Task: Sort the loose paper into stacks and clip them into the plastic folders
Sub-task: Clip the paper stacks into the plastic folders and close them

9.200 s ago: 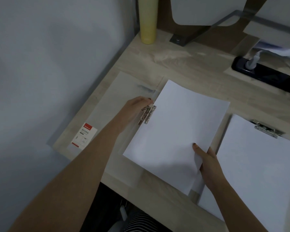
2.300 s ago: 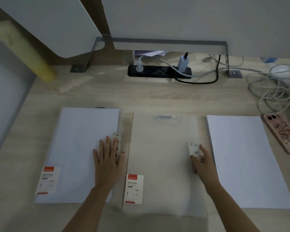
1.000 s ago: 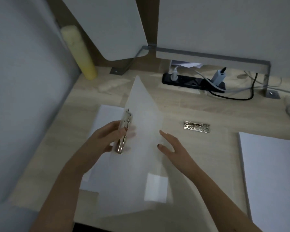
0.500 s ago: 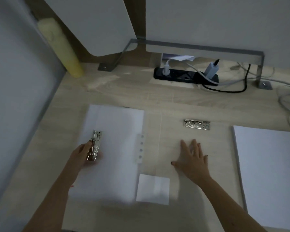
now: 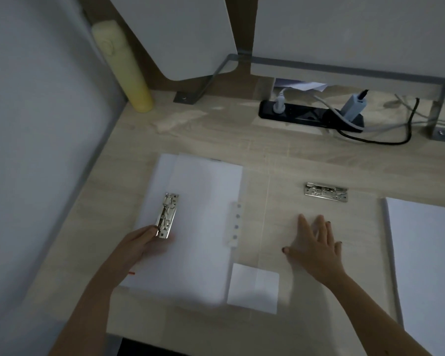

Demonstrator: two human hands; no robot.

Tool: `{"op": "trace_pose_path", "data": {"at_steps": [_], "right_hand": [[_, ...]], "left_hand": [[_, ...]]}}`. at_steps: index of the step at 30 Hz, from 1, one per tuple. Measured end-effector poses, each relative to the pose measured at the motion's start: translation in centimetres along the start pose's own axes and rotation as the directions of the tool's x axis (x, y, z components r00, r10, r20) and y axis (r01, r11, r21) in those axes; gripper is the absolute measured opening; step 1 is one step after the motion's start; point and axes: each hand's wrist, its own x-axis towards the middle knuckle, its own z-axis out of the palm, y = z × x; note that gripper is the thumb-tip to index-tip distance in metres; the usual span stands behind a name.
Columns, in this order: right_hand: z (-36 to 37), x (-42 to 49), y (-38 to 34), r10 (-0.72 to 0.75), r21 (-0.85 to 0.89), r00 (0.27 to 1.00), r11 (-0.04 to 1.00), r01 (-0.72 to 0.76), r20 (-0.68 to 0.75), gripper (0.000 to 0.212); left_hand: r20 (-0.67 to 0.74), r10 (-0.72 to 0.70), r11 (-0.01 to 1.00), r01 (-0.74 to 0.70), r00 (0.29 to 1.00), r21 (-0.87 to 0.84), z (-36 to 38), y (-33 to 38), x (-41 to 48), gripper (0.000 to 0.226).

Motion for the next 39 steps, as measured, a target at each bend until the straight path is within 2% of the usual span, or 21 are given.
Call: {"op": "trace_pose_path", "data": {"at_steps": [6, 12, 18, 26, 30, 35, 37, 39], "right_hand": [[0.0, 0.1, 0.0, -0.009, -0.001, 1.0, 1.0, 0.009, 0.009, 0.091], [0.0, 0.1, 0.0, -0.011, 0.001, 1.0, 1.0, 0.011, 0.015, 0.091], [0.0, 0.2, 0.0, -0.011, 0.015, 1.0, 1.0, 0.011, 0.019, 0.092], [-0.2, 0.0, -0.2, -0.01, 0.019, 0.999, 1.0, 0.009, 0.036, 0.092], [-0.3, -0.1, -0.2, -0.014, 0.013, 0.999, 1.0, 0.013, 0.047, 0.093], [-0.3, -0.1, -0.3, -0.013, 0.007, 0.999, 1.0, 0.012, 0.04, 0.092], [-0.3, -0.1, -0.4, -0.008, 0.004, 0.999, 1.0, 0.008, 0.042, 0.092], [-0.3, -0.1, -0.5, 0.002, 0.007, 0.999, 1.0, -0.003, 0.043, 0.092]], "left_hand": [[0.05, -0.002, 0.992, 0.009, 0.999, -0.125, -1.0, -0.1, 0.1, 0.026], [-0.006, 0.048, 0.995, -0.048, 0.999, -0.092, -0.3, 0.0, -0.3, 0.017], [-0.063, 0.094, 0.991, -0.099, 0.994, -0.085, 0.7, -0.4, -0.6, 0.02], [-0.038, 0.078, 0.989, -0.082, 0.996, -0.121, 0.3, -0.1, -0.9, 0.023], [0.015, 0.06, 0.976, -0.056, 0.998, -0.209, -0.2, -0.7, -0.8, 0.027], [-0.088, 0.113, 0.992, -0.117, 0.99, -0.049, 0.3, -1.4, -0.2, 0.021], [-0.1, 0.142, 0.986, -0.15, 0.985, -0.075, 0.4, -1.6, -0.2, 0.019], [-0.082, 0.113, 0.979, -0.125, 0.99, -0.163, 0.3, -1.8, -0.2, 0.022]]}}
